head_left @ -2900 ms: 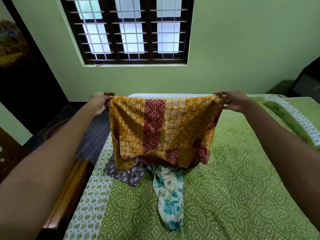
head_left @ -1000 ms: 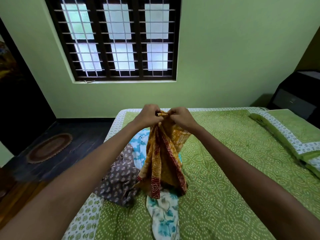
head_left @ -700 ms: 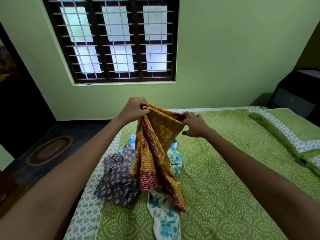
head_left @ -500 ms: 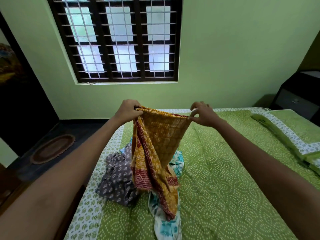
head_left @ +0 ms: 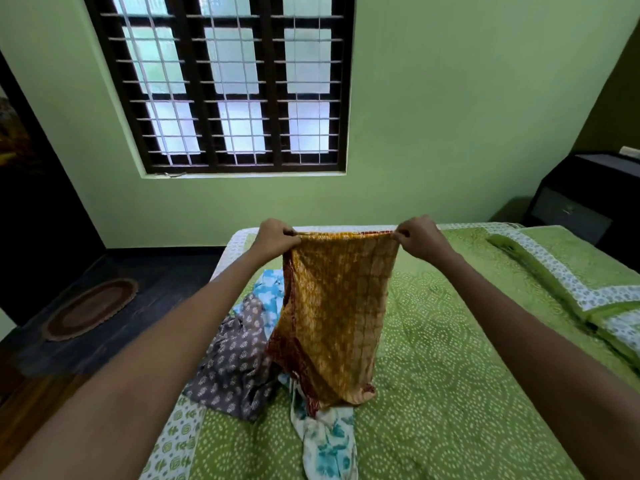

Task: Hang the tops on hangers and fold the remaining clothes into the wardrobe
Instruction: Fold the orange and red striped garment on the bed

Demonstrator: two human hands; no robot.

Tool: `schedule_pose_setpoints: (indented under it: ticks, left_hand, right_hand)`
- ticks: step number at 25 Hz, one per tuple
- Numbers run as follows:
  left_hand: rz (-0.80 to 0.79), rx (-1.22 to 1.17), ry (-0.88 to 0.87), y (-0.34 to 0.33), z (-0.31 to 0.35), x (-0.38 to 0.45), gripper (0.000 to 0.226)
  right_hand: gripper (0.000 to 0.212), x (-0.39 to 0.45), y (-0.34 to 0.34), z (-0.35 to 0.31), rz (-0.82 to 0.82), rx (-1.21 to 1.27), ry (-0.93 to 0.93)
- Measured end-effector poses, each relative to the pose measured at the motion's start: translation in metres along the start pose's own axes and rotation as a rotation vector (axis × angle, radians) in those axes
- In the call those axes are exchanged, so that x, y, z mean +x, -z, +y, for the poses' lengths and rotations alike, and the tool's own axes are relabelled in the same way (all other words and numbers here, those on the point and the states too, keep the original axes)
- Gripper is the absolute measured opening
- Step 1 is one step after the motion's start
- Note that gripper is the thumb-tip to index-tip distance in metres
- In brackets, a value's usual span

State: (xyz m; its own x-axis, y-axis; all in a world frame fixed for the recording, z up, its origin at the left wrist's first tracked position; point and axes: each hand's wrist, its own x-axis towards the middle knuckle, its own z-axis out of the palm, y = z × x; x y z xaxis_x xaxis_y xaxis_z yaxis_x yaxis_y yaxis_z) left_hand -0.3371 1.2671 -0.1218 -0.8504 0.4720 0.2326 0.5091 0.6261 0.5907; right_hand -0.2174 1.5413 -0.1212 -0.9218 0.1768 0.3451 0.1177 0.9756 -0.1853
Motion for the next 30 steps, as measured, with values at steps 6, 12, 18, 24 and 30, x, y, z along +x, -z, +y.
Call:
schedule_pose_setpoints:
  ticks: [6, 12, 18, 24, 30]
  left_hand:
    - [-0.004, -0.084, -0.183, -0.002, 0.044, 0.01, 0.022]
    - [-0.098, -0.12, -0.313, -0.046, 0.109, 0.024, 0.019]
    - [-0.178, -0.156, -0.374, -0.109, 0.204, 0.029, 0.019]
    - [-0.293, -0.35, -0.491, -0.174, 0.293, 0.046, 0.021]
    - [-0.089, -0.391, -0.394, -0.28, 0.389, 0.076, 0.01]
  right_hand:
    - [0.021, -0.041, 0.047, 0.021, 0.096, 0.001, -0.043]
    - [0.024, -0.108, 0.068, 0.072, 0.205, -0.084, -0.207]
    - [0.019, -0.169, 0.109, 0.134, 0.335, -0.142, -0.387]
    - [0.019, -0.197, 0.151, 0.23, 0.48, -0.108, -0.529]
    - [0.02, -0.218, 0.162, 0.342, 0.421, -0.111, -0.456]
